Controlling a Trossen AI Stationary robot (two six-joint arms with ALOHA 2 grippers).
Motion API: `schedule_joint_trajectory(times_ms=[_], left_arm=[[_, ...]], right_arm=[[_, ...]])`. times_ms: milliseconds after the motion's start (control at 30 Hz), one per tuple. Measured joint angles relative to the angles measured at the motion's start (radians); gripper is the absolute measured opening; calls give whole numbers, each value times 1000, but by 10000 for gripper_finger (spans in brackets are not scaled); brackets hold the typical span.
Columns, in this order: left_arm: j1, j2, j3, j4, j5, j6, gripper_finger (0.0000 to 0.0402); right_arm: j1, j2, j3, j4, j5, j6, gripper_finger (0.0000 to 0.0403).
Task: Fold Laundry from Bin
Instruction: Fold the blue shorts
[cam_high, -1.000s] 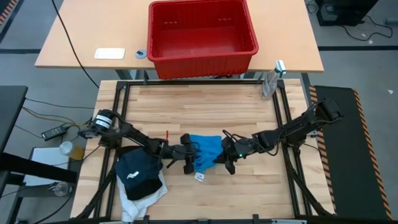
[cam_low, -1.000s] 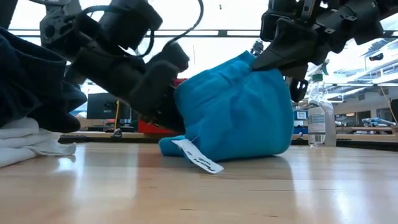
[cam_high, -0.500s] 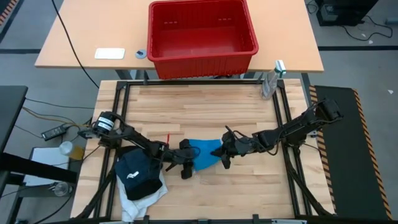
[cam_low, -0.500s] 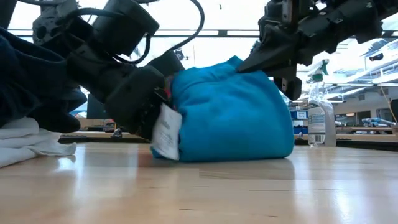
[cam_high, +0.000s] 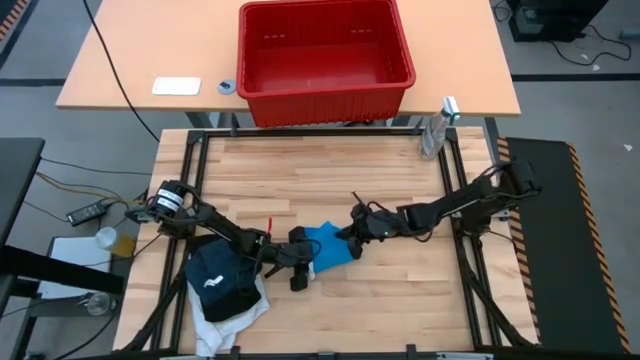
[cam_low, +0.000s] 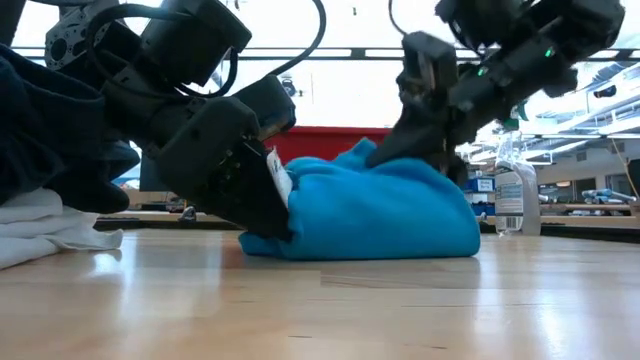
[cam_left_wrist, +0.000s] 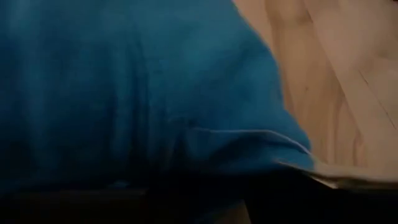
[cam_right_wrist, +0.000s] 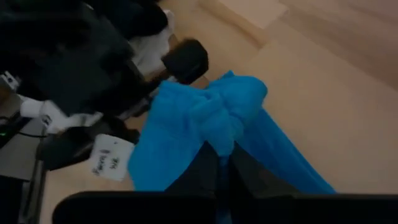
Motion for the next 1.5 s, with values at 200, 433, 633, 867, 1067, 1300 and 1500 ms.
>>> schedule_joint_trajectory(times_ms=[200, 433, 633, 867, 1067, 1300, 1500], left_arm=[[-2, 0, 0, -5, 0, 1, 121], [-5, 0, 0, -2, -1, -5, 121], [-5, 0, 0, -8, 11, -5, 121], [-5, 0, 0, -1, 14, -5, 121], [-5, 0, 0, -2, 15, -10, 121], [-5, 0, 0, -2, 15, -28, 121], [-5, 0, 0, -2, 15, -33, 121]], right_arm=[[-25, 91, 0, 67, -3, 47, 16], [-57, 123, 0, 29, -1, 53, 16], [-93, 177, 0, -2, -62, 63, 34], [-125, 200, 2, 28, -119, -8, 64], [-159, 151, 1, -58, -183, -71, 153], [-208, -24, 0, -365, -217, -183, 272], [-137, -226, 0, -476, -115, -191, 296]])
